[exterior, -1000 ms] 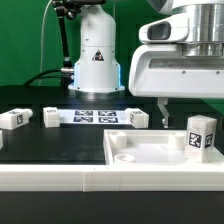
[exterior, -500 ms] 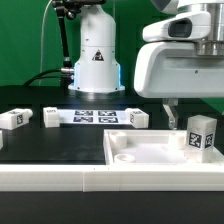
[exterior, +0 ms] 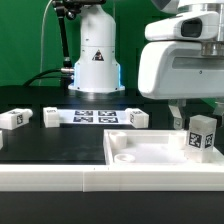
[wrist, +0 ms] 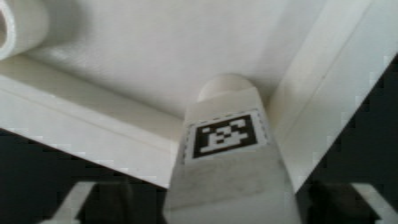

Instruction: Assemble one leg

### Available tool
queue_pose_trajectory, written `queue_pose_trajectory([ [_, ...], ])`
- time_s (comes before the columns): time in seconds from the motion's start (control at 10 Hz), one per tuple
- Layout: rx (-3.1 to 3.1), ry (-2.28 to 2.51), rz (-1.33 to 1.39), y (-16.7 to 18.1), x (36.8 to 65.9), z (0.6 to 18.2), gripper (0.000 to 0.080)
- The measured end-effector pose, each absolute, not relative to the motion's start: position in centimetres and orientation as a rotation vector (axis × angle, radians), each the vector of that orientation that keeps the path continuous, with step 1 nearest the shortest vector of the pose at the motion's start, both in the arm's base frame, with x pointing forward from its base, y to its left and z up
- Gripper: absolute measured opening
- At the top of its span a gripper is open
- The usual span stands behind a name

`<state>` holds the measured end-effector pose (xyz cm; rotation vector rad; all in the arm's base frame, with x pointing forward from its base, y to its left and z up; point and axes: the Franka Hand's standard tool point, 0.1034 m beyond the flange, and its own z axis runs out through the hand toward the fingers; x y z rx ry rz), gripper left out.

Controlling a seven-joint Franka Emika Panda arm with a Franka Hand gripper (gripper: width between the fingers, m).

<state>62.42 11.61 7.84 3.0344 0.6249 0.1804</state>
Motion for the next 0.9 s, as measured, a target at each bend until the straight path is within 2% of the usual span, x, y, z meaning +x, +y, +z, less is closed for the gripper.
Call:
queue_pose_trajectory([
  [0.1, 3.039, 0.61, 0.181, 11.62, 62.41, 7.84, 0.0404],
  [0.2, 3.04, 0.605, 0.182, 11.67, 62.42, 7.88, 0.0294],
  [0.9, 3.105, -0.6, 0.182, 12.04, 62.25, 7.76, 0.0294],
])
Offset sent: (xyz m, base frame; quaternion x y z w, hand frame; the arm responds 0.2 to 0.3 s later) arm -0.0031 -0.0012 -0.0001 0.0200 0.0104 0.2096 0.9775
